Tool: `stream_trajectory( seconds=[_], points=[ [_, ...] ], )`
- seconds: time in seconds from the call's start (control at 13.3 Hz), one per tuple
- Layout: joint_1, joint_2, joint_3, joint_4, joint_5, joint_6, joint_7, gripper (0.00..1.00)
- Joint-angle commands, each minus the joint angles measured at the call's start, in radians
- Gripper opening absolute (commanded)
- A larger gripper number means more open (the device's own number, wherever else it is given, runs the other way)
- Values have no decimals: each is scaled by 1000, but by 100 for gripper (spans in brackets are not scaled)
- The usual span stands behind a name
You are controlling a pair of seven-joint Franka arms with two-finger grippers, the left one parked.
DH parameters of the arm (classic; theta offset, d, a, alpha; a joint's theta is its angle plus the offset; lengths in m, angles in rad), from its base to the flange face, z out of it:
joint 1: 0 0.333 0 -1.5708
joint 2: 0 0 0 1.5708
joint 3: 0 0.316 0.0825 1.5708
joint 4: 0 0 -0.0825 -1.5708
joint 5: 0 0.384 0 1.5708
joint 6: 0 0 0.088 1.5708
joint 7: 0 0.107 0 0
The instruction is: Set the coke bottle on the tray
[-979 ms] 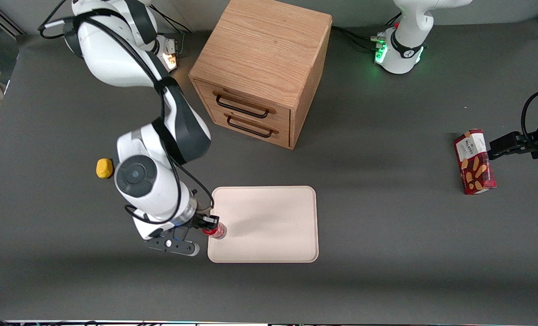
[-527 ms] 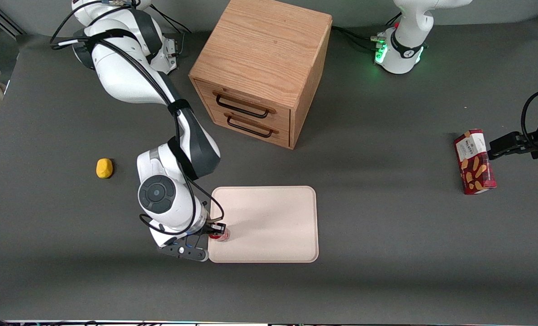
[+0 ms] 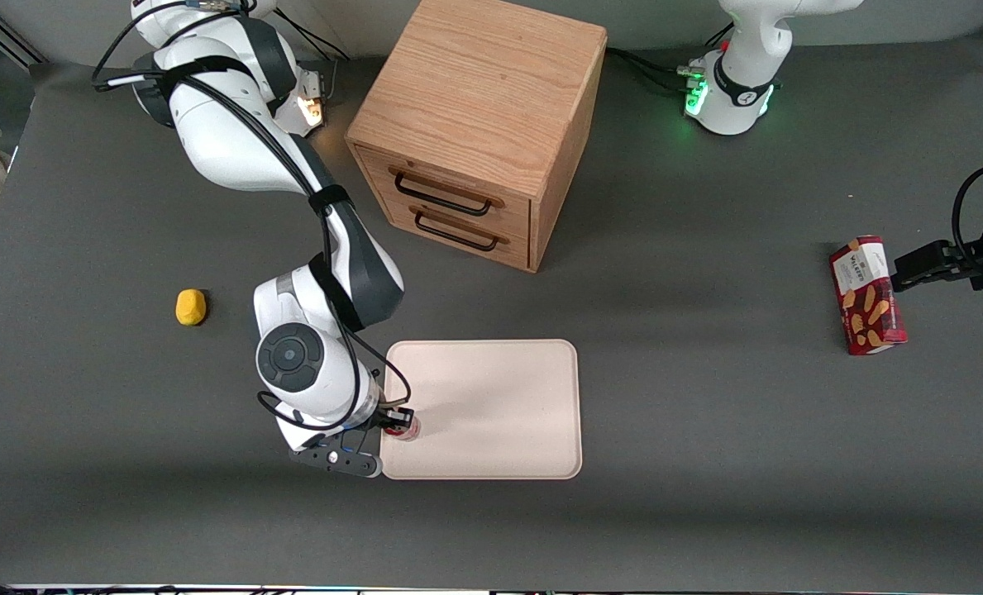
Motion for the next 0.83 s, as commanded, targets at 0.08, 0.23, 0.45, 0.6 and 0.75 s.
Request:
stream_trajectory(
  seconds=[0.08, 0.23, 0.45, 0.6, 0.75],
  points=[
    [5, -152, -6, -20, 9, -215, 30, 100],
    [5, -270, -6, -22, 4, -389, 29, 100],
    [-1, -437, -9, -23, -1, -587, 15, 100],
    [-40, -525, -7, -43, 1, -679, -20, 100],
    [-91, -659, -10, -197, -5, -687, -164, 100]
  ],
)
